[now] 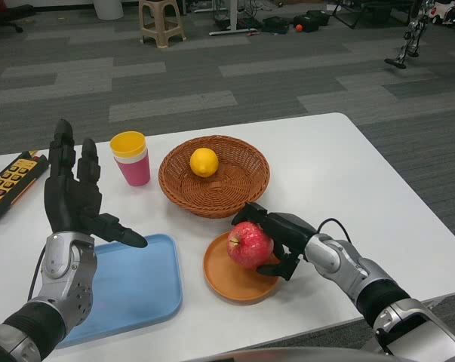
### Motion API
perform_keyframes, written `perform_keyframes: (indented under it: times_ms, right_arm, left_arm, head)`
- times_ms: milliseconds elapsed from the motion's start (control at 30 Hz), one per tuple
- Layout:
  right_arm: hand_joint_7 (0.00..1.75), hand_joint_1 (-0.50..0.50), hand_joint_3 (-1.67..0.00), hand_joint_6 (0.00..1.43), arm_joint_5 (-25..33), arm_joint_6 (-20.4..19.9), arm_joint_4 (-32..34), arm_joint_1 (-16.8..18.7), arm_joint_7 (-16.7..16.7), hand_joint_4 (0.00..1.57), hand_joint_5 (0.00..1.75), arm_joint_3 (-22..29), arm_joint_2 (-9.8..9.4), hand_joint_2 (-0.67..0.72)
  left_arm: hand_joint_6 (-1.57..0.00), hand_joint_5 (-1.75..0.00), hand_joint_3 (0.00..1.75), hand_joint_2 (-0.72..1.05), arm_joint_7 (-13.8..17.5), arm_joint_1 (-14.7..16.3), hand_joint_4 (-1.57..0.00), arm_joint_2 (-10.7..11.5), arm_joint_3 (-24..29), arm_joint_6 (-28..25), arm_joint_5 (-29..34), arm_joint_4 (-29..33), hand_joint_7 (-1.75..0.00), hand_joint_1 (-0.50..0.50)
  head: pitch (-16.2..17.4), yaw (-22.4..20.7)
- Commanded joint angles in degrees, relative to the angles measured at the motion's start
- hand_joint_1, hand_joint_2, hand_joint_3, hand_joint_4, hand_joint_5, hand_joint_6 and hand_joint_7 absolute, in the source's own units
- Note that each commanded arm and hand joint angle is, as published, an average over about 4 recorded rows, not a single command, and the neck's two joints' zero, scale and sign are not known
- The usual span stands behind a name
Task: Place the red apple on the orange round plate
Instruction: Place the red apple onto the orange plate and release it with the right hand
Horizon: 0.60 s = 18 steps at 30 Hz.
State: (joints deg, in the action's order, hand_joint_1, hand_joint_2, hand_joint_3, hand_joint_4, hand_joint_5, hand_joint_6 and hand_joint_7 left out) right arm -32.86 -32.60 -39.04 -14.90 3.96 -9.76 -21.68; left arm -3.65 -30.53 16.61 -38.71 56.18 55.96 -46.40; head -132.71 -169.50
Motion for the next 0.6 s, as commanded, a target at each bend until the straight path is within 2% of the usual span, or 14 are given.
perform_keyframes:
  times_ms: [33,167,267,367,433,467,533,567,600]
  right_arm:
    - [1.54,-0.46,-1.59,0.62,-1.0,0.5,-0.3,0.2,0.5,0.82,1.58,-0.2,-0.47,-0.41]
    - [1.57,-0.46,-1.59,0.51,-1.9,0.5,-0.8,0.0,0.5,0.69,1.65,-0.2,-0.33,-0.41]
    - [1.64,-0.46,-1.59,0.37,-1.9,1.1,-1.2,0.0,0.8,0.44,1.65,-0.8,-0.29,-0.41]
    - [1.68,-0.49,-1.59,0.2,-1.9,2.3,-1.3,-0.1,1.8,0.13,1.65,-1.5,-0.33,-0.41]
    - [1.64,-0.48,-1.59,0.07,-1.9,2.5,-1.3,-0.1,2.2,0.0,1.55,-1.7,-0.38,-0.41]
    - [1.52,-0.47,-1.57,0.04,-1.9,2.6,-1.2,-0.1,2.2,0.0,1.24,-1.7,-0.38,-0.43]
    - [1.12,-0.46,-1.53,0.01,-1.8,2.6,-1.1,-0.1,2.3,0.0,0.46,-1.7,-0.4,-0.46]
    - [0.86,-0.46,-1.51,0.0,-1.7,2.6,-1.0,-0.1,2.4,0.0,0.1,-1.7,-0.42,-0.49]
    - [0.63,-0.46,-1.51,0.0,-1.7,2.6,-1.0,-0.1,2.4,0.0,0.0,-1.7,-0.44,-0.51]
  left_arm:
    - [0.0,0.0,0.09,-0.64,-0.1,0.9,0.0,0.6,0.1,0.3,0.4,0.4,0.0,-0.5]
    - [0.0,0.0,0.09,-0.64,-0.2,0.9,0.0,0.6,0.1,0.3,0.4,0.4,0.0,-0.5]
    - [0.0,0.0,0.09,-0.64,-0.2,0.9,0.0,0.6,0.1,0.3,0.4,0.4,0.0,-0.5]
    - [0.0,0.0,0.09,-0.64,-0.2,0.9,0.0,0.6,0.1,0.3,0.4,0.4,0.0,-0.5]
    - [0.0,0.0,0.09,-0.64,-0.2,0.9,0.0,0.6,0.1,0.3,0.4,0.5,0.0,-0.5]
    - [0.0,0.0,0.09,-0.64,-0.2,0.9,0.0,0.6,0.1,0.3,0.4,0.5,0.0,-0.5]
    - [0.0,0.0,0.09,-0.64,-0.2,0.9,0.0,0.6,0.1,0.3,0.4,0.5,0.0,-0.5]
    - [0.0,0.0,0.09,-0.64,-0.2,1.0,0.0,0.6,0.1,0.3,0.4,0.4,0.0,-0.5]
    - [0.0,0.0,0.09,-0.64,-0.2,1.0,0.0,0.6,0.1,0.3,0.4,0.4,0.0,-0.5]
  head:
    - [0.1,0.0]
    - [0.2,-0.1]
    - [0.3,-0.2]
    - [0.3,-0.3]
    - [0.4,-0.3]
    - [0.4,-0.3]
    - [0.5,-0.3]
    - [0.4,-0.3]
    - [0.4,-0.3]
